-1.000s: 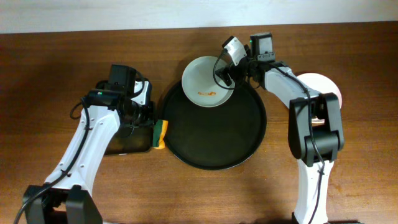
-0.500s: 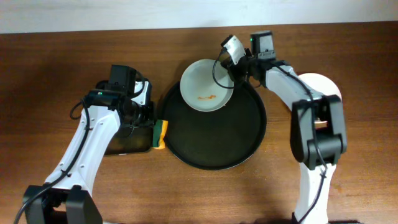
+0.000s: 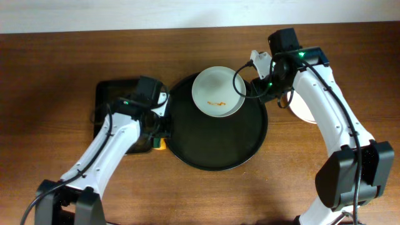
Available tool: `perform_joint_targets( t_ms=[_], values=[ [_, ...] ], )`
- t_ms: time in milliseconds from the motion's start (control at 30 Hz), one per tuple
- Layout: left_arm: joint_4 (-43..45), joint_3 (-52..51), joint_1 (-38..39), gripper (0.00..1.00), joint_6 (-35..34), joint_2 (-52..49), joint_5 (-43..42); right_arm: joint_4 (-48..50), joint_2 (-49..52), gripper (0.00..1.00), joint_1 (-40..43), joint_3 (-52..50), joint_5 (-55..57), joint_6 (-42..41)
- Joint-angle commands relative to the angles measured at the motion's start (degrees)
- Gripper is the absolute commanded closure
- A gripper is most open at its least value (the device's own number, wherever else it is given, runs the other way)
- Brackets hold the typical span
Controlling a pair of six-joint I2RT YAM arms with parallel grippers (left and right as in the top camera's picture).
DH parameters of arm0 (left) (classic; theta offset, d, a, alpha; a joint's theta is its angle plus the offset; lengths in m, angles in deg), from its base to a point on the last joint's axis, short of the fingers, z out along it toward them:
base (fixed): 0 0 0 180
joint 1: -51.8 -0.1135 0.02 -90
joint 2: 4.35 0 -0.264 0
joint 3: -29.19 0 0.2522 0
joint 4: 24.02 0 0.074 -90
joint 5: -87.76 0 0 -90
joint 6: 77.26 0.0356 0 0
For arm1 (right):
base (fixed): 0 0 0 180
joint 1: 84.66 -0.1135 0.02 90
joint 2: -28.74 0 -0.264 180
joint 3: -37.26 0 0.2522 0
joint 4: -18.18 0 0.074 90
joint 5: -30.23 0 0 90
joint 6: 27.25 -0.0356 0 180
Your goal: Clean dirty plates on tray and stack at the side
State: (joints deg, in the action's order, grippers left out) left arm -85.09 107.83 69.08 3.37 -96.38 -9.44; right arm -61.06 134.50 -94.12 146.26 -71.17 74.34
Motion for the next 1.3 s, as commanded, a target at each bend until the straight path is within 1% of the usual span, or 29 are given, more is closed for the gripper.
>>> perform_joint_targets(
  t_ms=[0, 100, 200, 267, 367, 467, 533, 600, 633, 700, 733, 767, 800, 833, 900, 1100, 1133, 1167, 1200, 1233, 1267],
  values=[
    [6.29, -5.22, 0.61, 0.52, -1.38, 0.66, 3.1, -0.57, -0.44, 0.58, 0.07, -0.33, -0.59, -1.62],
    [10.32, -6.03, 0.61, 0.52, -1.38, 0.66, 5.51, -0.55, -0.44, 0.56, 0.09, -0.33, -1.25, -1.6],
    [10.43, -6.03, 0.61, 0.52, -1.36, 0.66, 5.81, -0.33, -0.44, 0.55, 0.09, -0.35, -1.25, -1.6],
    [10.23, -6.21, 0.61, 0.52, -1.4, 0.66, 8.55, -0.28, -0.44, 0.55, 0.09, -0.35, -1.22, -1.6],
    [11.78, -8.33, 0.63, 0.52, -1.75, 0.42, 8.72, -0.26, -0.44, 0.55, 0.09, -0.35, -1.22, -1.57],
    [14.47, -10.47, 0.63, 0.67, -1.75, 0.22, 8.57, -0.13, -0.44, 0.55, 0.09, -0.35, -1.22, -1.57],
    [15.93, -10.47, 0.63, 0.87, -1.75, 0.24, 7.63, -0.13, -0.44, 0.55, 0.09, -0.35, -1.22, -1.38],
    [16.92, -10.45, 0.63, 0.97, -1.75, 0.24, 5.7, -0.13, -0.44, 0.55, 0.09, -0.35, -1.22, -1.38],
    [17.31, -10.4, 0.61, 0.99, -1.75, 0.24, 5.46, -0.13, -0.44, 0.55, 0.09, -0.35, -1.22, -1.38],
    [17.97, -10.4, 0.61, 0.99, -1.75, 0.24, 5.49, -0.13, -0.44, 0.55, 0.09, -0.35, -1.2, -1.38],
    [18.25, -10.4, 0.61, 0.74, -1.75, 0.24, 5.49, -0.13, -0.44, 0.55, 0.09, -0.35, -1.2, -1.38],
    [18.38, -10.4, 0.61, 0.61, -1.75, 0.24, 5.51, -0.13, -0.44, 0.55, 0.09, -0.35, -1.22, -1.38],
    [18.51, -10.4, 0.61, 0.55, -1.75, 0.24, 5.55, -0.13, -0.44, 0.55, 0.09, -0.35, -1.2, -1.36],
    [18.78, -10.4, 0.61, 0.53, -1.73, 0.24, 5.57, -0.11, -0.44, 0.55, 0.09, -0.35, -1.2, -1.36],
    [18.56, -10.43, 0.63, 0.53, -1.73, 0.22, 7.23, -0.13, -0.44, 0.55, 0.09, -0.35, -1.2, -1.36],
    [18.97, -10.69, 0.85, 0.55, -1.73, -0.33, 7.26, -0.09, -0.44, 0.55, 0.09, -0.35, -1.2, -0.92],
    [19.32, -10.71, 1.11, 0.6, -1.73, -0.55, 7.23, 0.04, -0.44, 0.55, 0.09, -0.35, -1.2, -0.92],
    [19.96, -10.71, 1.49, 0.8, -1.75, -0.59, 7.21, 0.28, -0.44, 0.55, 0.09, -0.35, -1.2, -0.94],
    [20.35, -10.71, 1.86, 0.87, -1.75, -0.61, 7.21, 0.33, -0.44, 0.55, 0.09, -0.35, -1.2, -0.94],
    [20.61, -10.71, 2.51, 0.89, -1.73, -0.66, 7.26, 0.33, -0.44, 0.55, 0.09, -0.35, -1.2, -0.94],
    [20.72, -10.71, 3.1, 0.88, -1.73, -0.87, 7.74, 0.33, -0.44, 0.55, 0.09, -0.35, -1.2, -0.94]
  ],
)
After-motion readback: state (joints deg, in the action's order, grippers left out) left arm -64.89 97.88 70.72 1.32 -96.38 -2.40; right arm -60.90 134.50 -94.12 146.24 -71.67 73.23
